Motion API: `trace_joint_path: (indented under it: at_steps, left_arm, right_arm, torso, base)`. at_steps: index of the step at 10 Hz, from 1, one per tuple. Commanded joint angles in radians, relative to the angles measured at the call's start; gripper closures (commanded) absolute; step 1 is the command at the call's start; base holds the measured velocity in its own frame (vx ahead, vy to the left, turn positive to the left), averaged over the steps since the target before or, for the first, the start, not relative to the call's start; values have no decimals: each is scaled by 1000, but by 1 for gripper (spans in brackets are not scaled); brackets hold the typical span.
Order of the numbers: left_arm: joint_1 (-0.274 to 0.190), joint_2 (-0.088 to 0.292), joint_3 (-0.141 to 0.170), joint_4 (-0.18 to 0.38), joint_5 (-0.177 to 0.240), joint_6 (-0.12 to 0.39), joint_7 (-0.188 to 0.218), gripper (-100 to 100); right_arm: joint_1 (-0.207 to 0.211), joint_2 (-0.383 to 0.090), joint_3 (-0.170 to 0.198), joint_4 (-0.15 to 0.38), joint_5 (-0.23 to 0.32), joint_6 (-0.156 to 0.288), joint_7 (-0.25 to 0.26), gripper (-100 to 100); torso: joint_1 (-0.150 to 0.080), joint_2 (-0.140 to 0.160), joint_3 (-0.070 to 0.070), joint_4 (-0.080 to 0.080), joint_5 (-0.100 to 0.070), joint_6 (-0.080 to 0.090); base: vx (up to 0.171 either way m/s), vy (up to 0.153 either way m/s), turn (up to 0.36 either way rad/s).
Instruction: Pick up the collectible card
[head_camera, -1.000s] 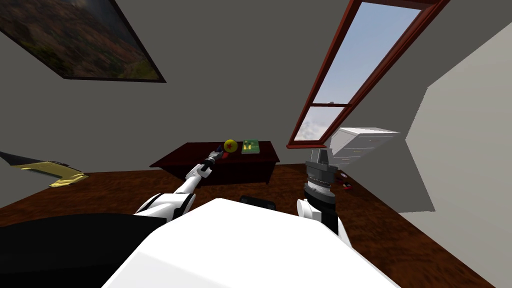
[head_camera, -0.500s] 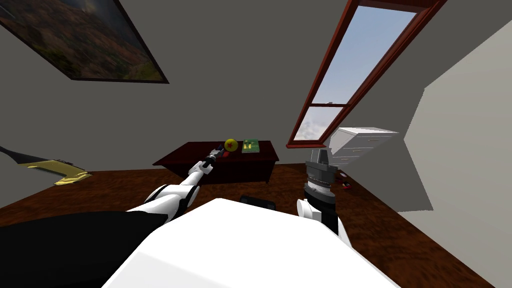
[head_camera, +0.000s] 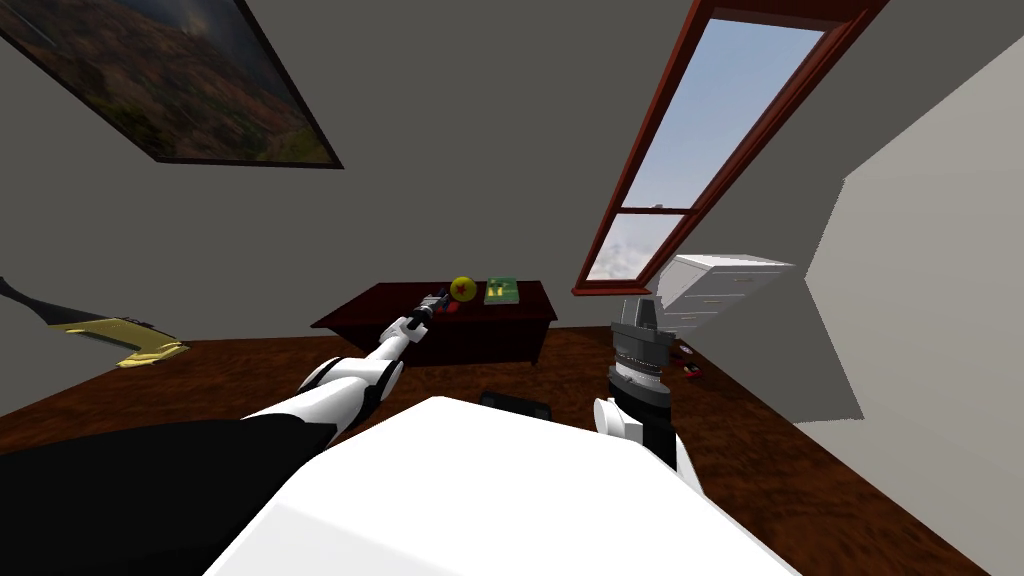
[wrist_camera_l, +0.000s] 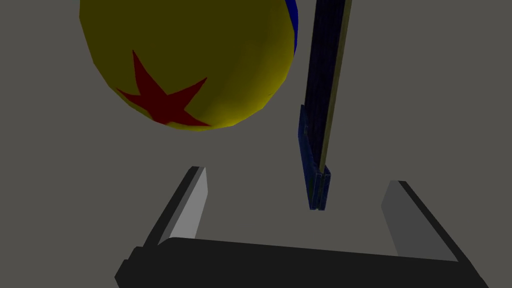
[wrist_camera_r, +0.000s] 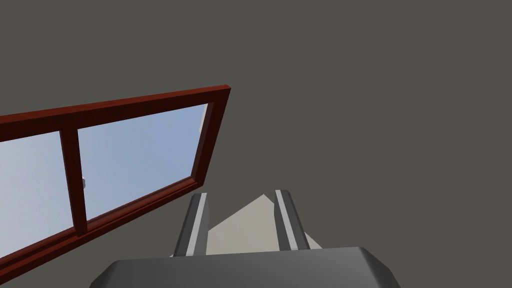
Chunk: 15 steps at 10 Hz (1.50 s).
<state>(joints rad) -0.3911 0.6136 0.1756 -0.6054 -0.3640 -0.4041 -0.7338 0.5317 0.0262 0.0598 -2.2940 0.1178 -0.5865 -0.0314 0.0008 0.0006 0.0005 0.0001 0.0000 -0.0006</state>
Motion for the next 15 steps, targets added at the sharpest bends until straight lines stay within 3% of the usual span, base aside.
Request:
trace_joint_path:
  at_steps: [1,2,3,7,8,9,13,14,15]
  left_arm:
    - [-14,1,1,50,0,-7,-4,-100]
    - [-9,0,1,32,0,-5,-3,-100]
    - [-10,0,2,36,0,-6,-4,100]
    - [-10,1,1,35,0,-7,-4,100]
    - [-10,1,2,35,0,-7,-4,0]
    - [40,-18,16,-15,-16,13,19,100]
    - [157,-36,30,-140,-31,33,41,100]
    - [161,-36,30,-162,-31,33,41,100]
    - [199,-54,45,-191,-47,53,64,100]
  right_arm:
    - [0,0,0,0,0,0,0,0]
    - [0,0,0,0,0,0,0,0]
    - [0,0,0,0,0,0,0,0]
    - [0,0,0,0,0,0,0,0]
    - [0,0,0,0,0,0,0,0]
    - [0,0,0,0,0,0,0,0]
    - [0,0,0,0,0,0,0,0]
    - [0,0,0,0,0,0,0,0]
    - [0,0,0,0,0,0,0,0]
  torso:
    - [0,0,0,0,0,0]
    - [0,-1,-1,0,0,0]
    - [0,-1,-1,0,0,0]
    - [0,-1,-1,0,1,0]
    - [0,-1,-1,-1,0,0]
    - [0,-1,-1,0,0,0]
    - [6,-11,-9,-8,7,1]
    - [7,-10,-10,-10,10,1]
    - [7,-8,-9,-10,10,1]
  base:
    - [0,0,0]
    - [0,0,0]
    - [0,0,0]
    - [0,0,0]
    - [0,0,0]
    - [58,22,-25]
    - [73,18,-16]
    - [0,5,8]
    - [38,14,-31]
